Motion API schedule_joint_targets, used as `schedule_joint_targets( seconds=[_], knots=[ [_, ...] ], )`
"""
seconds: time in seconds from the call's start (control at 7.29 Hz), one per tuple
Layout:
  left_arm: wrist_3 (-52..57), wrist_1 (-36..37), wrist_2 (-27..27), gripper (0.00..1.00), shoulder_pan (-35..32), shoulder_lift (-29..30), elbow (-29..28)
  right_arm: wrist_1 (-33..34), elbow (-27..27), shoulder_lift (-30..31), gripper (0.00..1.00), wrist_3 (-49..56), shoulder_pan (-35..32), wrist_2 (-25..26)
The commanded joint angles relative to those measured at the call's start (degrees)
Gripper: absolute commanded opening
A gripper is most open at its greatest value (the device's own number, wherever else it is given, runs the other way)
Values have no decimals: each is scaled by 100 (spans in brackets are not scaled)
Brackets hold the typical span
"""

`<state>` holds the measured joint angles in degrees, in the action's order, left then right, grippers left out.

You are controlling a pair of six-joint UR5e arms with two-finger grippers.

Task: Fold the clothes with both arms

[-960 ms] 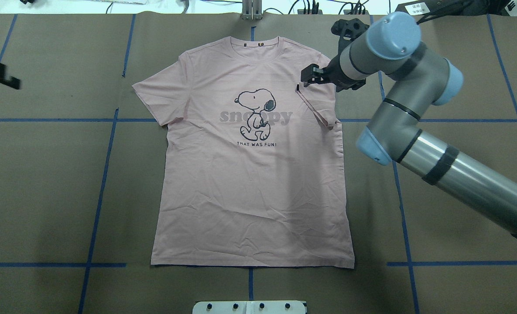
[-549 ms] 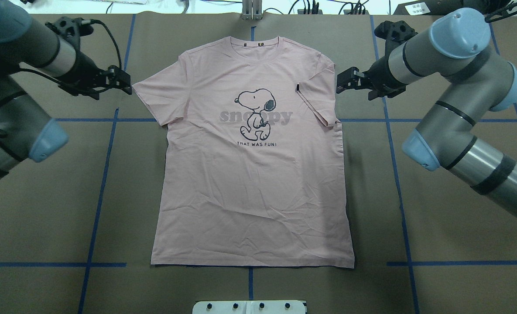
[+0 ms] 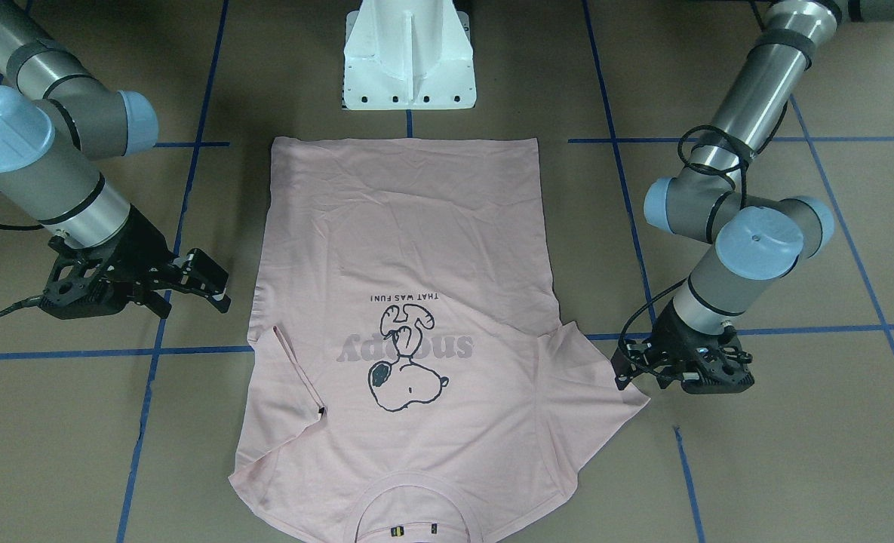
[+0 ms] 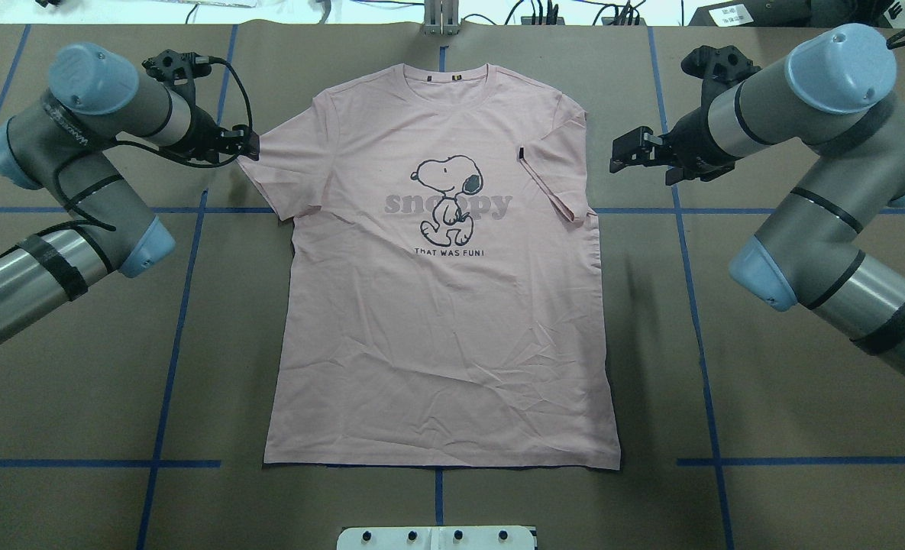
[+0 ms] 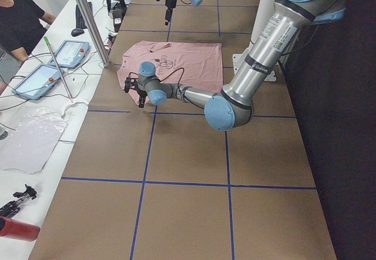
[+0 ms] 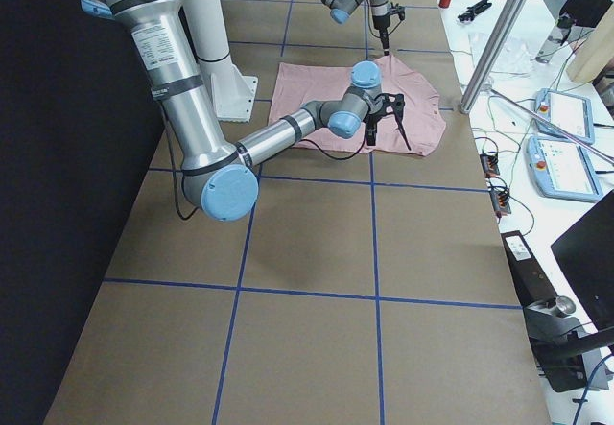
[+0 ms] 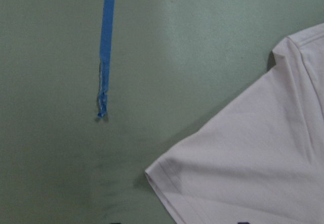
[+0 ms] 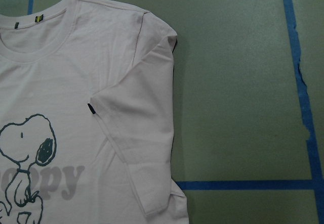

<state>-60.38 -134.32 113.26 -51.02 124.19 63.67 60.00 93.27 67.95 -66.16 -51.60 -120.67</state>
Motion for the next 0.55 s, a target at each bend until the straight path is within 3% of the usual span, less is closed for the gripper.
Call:
schedule_joint_targets(
  seconds=[0.0, 0.14, 0.27, 0.41],
  knots=[
    [0, -51, -155, 62, 49, 106, -179, -6, -11, -1, 100, -2, 9, 17],
    [0, -51, -164, 57, 49, 123, -206, -6, -19, -1, 100, -11, 9, 17],
    [9, -51, -164, 35, 49, 123, -206, -6, -19, -1, 100, -3, 9, 17],
    [18, -51, -173, 0, 31, 123, -197, -6, -28, -1, 100, -3, 9, 26]
  ],
)
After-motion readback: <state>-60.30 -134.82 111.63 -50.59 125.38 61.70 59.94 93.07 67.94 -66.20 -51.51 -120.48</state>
